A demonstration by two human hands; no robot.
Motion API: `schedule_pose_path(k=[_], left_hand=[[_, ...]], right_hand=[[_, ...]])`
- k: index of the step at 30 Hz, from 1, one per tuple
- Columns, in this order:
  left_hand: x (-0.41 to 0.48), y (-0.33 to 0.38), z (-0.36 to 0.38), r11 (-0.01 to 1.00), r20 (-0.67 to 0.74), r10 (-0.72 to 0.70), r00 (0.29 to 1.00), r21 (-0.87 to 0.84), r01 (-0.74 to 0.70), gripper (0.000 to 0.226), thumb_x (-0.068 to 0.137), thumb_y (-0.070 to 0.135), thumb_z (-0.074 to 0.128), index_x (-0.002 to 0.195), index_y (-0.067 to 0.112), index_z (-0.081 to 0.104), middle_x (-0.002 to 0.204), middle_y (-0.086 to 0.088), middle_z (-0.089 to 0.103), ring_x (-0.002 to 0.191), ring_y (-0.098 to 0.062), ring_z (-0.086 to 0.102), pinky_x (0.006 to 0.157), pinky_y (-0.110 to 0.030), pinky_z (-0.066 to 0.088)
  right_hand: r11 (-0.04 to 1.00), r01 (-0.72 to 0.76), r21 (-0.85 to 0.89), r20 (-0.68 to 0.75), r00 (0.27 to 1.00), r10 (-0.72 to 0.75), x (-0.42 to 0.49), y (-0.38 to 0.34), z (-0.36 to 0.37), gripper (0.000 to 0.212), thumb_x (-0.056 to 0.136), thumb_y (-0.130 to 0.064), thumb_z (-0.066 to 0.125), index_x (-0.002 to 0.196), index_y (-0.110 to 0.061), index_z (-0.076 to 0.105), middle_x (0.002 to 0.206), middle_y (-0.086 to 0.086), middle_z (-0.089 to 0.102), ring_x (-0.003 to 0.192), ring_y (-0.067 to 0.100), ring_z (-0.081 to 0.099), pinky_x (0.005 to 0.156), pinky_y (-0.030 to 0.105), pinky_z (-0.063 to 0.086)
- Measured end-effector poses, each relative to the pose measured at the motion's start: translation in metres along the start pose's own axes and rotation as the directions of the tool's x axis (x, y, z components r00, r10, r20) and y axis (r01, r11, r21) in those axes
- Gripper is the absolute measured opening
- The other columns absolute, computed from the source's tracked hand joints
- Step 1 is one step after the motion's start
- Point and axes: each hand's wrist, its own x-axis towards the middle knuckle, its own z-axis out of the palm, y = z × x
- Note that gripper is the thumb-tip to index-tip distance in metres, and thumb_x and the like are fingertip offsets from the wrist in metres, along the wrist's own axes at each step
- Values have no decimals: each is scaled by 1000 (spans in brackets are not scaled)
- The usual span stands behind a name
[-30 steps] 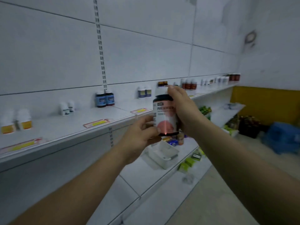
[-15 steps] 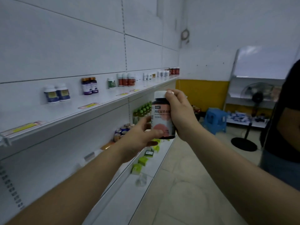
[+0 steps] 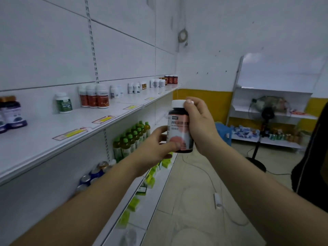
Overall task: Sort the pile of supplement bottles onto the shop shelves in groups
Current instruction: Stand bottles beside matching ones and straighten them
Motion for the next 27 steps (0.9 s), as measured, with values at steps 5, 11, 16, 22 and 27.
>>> schedule_pose_path(k=[5,11,16,22,27], left_hand=[[106,-43,10,999,35,-39,999,22,38,59,67,35,72,120,34,44,116,-2,62,105,-20,63,93,-41,52],[248,-91,38,997,54,-78,996,-9,78,40,88,18,64,115,36,42,118,-6,60,107,-23,62,96,-43,50],[355,-123,60,993,26,-109,994,-53,110,66,75,28,70,132,27,37,119,-7,60,108,-23,61,93,-40,52],[466,-153,60,987,7,-134,991,-84,135,69,68,32,66,131,30,37,118,-4,60,107,-22,62,90,-37,53],[575,-191,44,993,-9,-84,996,-88,83,54,69,33,65,117,39,43,121,-1,58,107,-25,62,91,-44,52]], right_hand=[[1000,8,-23,-12,1000,-8,94,66,-35,12,102,-30,40,104,-36,50,101,2,58,78,11,63,60,24,57],[996,-85,-21,-63,994,84,223,141,-94,15,102,-30,37,90,-29,47,88,5,57,73,17,61,56,27,53],[986,-167,10,-31,985,167,325,185,-139,16,101,-25,39,88,-28,48,82,5,56,66,17,57,49,22,49],[979,-204,12,-21,979,204,436,236,-164,15,100,-27,40,87,-26,48,81,5,56,67,18,57,56,29,49],[997,-77,-5,1,997,77,536,293,-168,7,99,-27,45,94,-29,49,97,5,58,80,17,62,62,29,55]])
